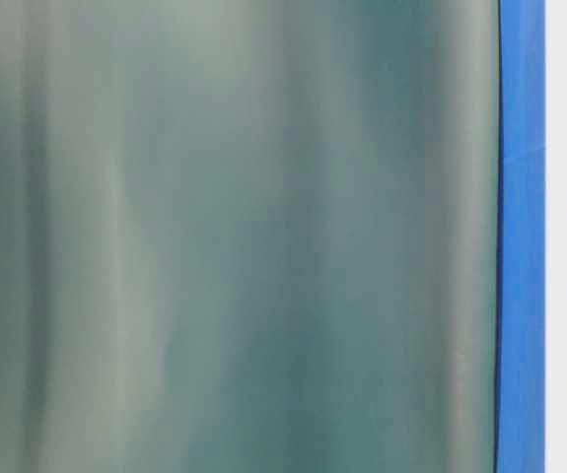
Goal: Touch the tip of the soldering iron to the mark.
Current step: 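Move the right gripper down toward the red-handled soldering iron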
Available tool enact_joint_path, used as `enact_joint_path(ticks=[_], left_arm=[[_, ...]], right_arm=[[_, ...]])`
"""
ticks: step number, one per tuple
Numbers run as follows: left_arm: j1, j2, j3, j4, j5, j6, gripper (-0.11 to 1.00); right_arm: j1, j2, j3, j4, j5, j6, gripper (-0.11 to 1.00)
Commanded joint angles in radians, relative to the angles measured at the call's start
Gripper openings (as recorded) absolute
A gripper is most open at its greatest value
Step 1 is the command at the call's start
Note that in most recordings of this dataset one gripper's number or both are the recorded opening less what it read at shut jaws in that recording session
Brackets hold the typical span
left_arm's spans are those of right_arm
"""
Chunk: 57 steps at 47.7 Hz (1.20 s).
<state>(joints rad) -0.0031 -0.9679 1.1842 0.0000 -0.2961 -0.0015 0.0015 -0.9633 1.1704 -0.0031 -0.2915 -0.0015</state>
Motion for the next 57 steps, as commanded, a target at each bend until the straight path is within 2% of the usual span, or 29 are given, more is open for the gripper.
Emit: enact_joint_path(ticks=[1, 6, 11, 21, 29, 33, 37, 45, 48, 50, 57], left_arm=[[-0.003, 0.005, -0.011, 0.003, 0.009, -0.006, 0.0], [-0.003, 0.005, -0.009, 0.003, 0.018, -0.009, 0.0], [-0.005, 0.003, -0.009, 0.003, 0.018, -0.014, 0.0], [-0.003, 0.005, -0.009, 0.003, 0.018, -0.012, 0.0], [-0.003, 0.003, -0.008, 0.003, 0.017, -0.012, 0.0], [-0.003, 0.003, -0.006, 0.003, 0.017, -0.011, 0.0], [-0.003, 0.003, -0.005, 0.002, 0.014, -0.011, 0.0], [-0.003, 0.003, -0.003, 0.003, 0.011, -0.011, 0.0], [-0.003, 0.003, -0.003, 0.003, 0.011, -0.011, 0.0], [-0.003, 0.003, -0.003, 0.003, 0.011, -0.011, 0.0], [-0.003, 0.002, 0.003, 0.003, 0.009, -0.011, 0.0]], right_arm=[[0.005, 0.009, -0.014, 0.005, 0.0, 0.008, 0.0], [0.012, 0.025, -0.032, 0.005, 0.055, 0.012, -0.06], [0.025, 0.048, -0.055, 0.006, 0.083, 0.037, -0.06], [0.066, 0.107, -0.083, 0.005, 0.069, 0.081, -0.06], [0.114, 0.183, -0.1, 0.005, 0.002, 0.106, -0.03], [0.129, 0.225, -0.112, 0.006, -0.018, 0.121, 0.06], [0.14, 0.288, -0.13, 0.006, -0.031, 0.143, 0.22], [0.163, 0.42, -0.178, 0.011, -0.058, 0.17, 0.72], [0.172, 0.486, -0.201, 0.031, -0.081, 0.17, 0.87], [0.176, 0.525, -0.216, 0.048, -0.092, 0.17, 0.89], [0.204, 0.678, -0.278, 0.092, -0.13, 0.17, 0.85]])
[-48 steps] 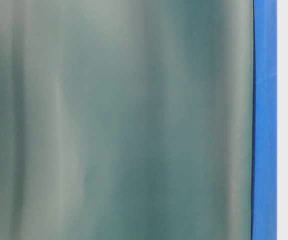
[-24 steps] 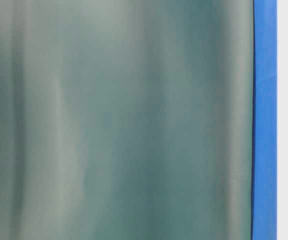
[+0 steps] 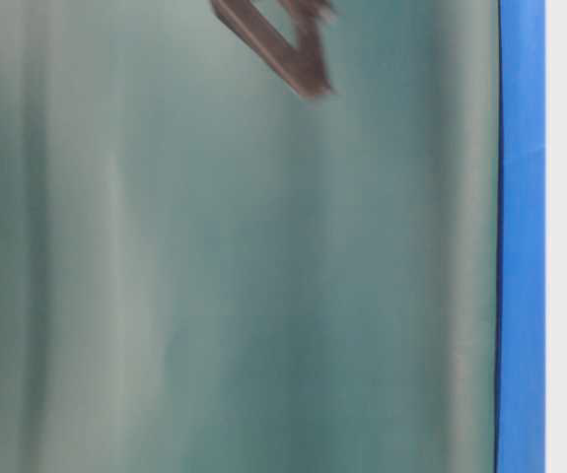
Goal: Touch the tip of the soldering iron to the mark.
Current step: 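Move the right gripper down toward the red-handled soldering iron, then close the right gripper on the soldering iron's red handle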
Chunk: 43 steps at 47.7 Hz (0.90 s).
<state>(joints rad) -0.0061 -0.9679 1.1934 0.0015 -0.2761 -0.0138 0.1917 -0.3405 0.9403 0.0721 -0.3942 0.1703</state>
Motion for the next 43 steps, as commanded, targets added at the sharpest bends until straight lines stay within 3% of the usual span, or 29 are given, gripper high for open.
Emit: enact_joint_path(ticks=[1, 24, 43], left_arm=[[0.0, 0.0, -0.006, 0.002, -0.011, 0.002, 0.0], [-0.002, -0.057, 0.029, 0.002, -0.011, 0.009, 0.0], [0.0, -0.057, 0.035, 0.002, -0.011, 0.014, 0.0]], right_arm=[[0.018, 0.077, -0.055, 0.025, -0.034, -0.002, 0.85], [0.11, 0.509, -0.233, 0.224, -0.181, -0.002, 0.85], [0.178, 0.71, -0.322, 0.36, -0.264, -0.003, 0.85]])
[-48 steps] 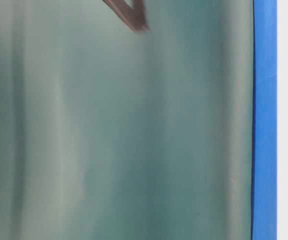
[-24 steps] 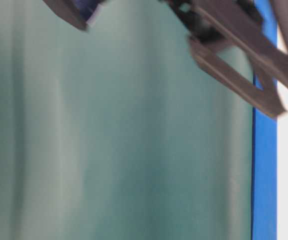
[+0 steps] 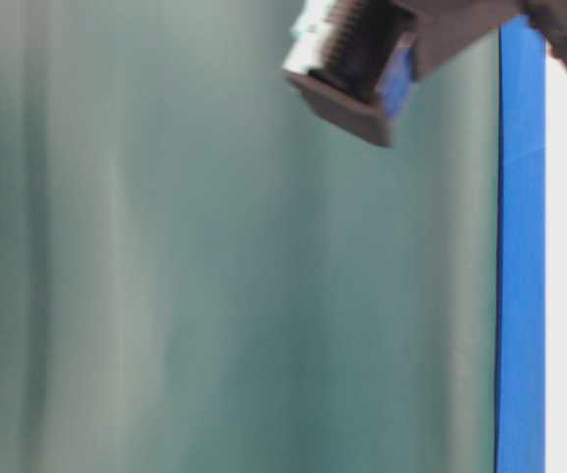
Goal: Touch the tip of the soldering iron to the mark.
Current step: 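Close the right gripper on the soldering iron's red handle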
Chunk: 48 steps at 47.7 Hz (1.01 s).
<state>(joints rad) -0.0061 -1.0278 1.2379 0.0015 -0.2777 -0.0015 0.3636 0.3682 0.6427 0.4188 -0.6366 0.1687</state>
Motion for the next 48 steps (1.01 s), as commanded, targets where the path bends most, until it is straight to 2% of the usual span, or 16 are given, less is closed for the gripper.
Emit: enact_joint_path(ticks=[1, 12, 16, 19, 26, 30, 48], left_arm=[[-0.002, 0.003, -0.009, 0.002, -0.009, 0.002, 0.0], [0.0, 0.002, -0.003, 0.002, -0.008, -0.003, 0.0], [0.0, 0.002, -0.002, 0.002, -0.008, -0.003, 0.0], [-0.002, 0.002, -0.002, 0.002, -0.008, -0.005, 0.0], [0.0, 0.003, -0.002, 0.002, -0.008, -0.005, 0.0], [-0.002, 0.002, -0.002, 0.002, -0.008, -0.005, 0.0], [0.0, 0.003, -0.002, 0.0, -0.006, -0.008, 0.0]], right_arm=[[0.005, 0.008, -0.028, 0.017, -0.021, -0.002, 0.85], [0.006, 0.052, -0.048, 0.029, -0.025, -0.006, 0.83], [0.005, 0.052, -0.046, 0.029, -0.025, -0.017, 0.79], [0.005, 0.052, -0.048, 0.029, -0.028, -0.029, 0.67], [0.006, 0.052, -0.046, 0.029, -0.028, -0.037, 0.23], [0.005, 0.052, -0.048, 0.029, -0.028, -0.038, 0.07], [0.002, 0.025, -0.046, 0.029, -0.021, -0.038, 0.06]])
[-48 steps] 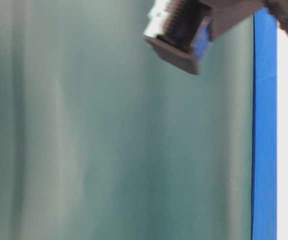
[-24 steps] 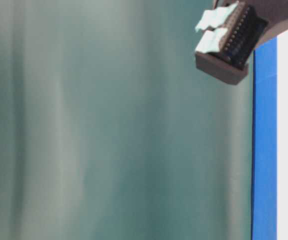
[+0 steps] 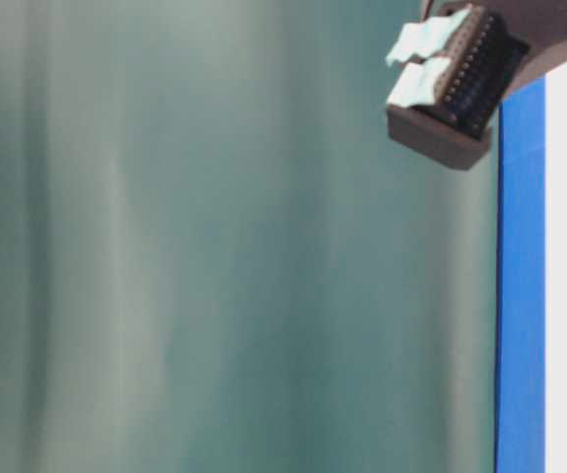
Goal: Touch the tip of the soldering iron to the mark.
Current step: 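Close the right gripper on the soldering iron's red handle, then lift the soldering iron and carry it above the red dots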
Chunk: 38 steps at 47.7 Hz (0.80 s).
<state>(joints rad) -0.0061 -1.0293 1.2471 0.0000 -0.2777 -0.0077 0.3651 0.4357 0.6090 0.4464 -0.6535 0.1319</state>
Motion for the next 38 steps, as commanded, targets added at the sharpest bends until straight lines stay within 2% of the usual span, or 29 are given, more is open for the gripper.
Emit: enact_joint_path(ticks=[1, 13, 24, 32, 38], left_arm=[[0.0, 0.005, -0.011, 0.003, -0.006, -0.002, 0.0], [0.0, 0.003, -0.011, 0.003, -0.006, -0.006, 0.0], [0.0, 0.003, -0.012, 0.003, -0.009, -0.008, 0.0], [0.0, 0.003, -0.012, 0.003, -0.009, -0.009, 0.0], [0.0, 0.003, -0.014, 0.003, -0.009, -0.008, 0.0]], right_arm=[[0.0, -0.051, -0.011, 0.002, -0.003, -0.002, 0.06], [-0.018, -0.245, 0.028, 0.002, 0.115, -0.034, 0.06], [-0.063, -0.448, 0.021, 0.003, 0.336, -0.146, 0.06], [-0.091, -0.52, 0.014, 0.0, 0.428, -0.17, 0.06], [-0.097, -0.529, 0.014, -0.006, 0.445, -0.19, 0.06]])
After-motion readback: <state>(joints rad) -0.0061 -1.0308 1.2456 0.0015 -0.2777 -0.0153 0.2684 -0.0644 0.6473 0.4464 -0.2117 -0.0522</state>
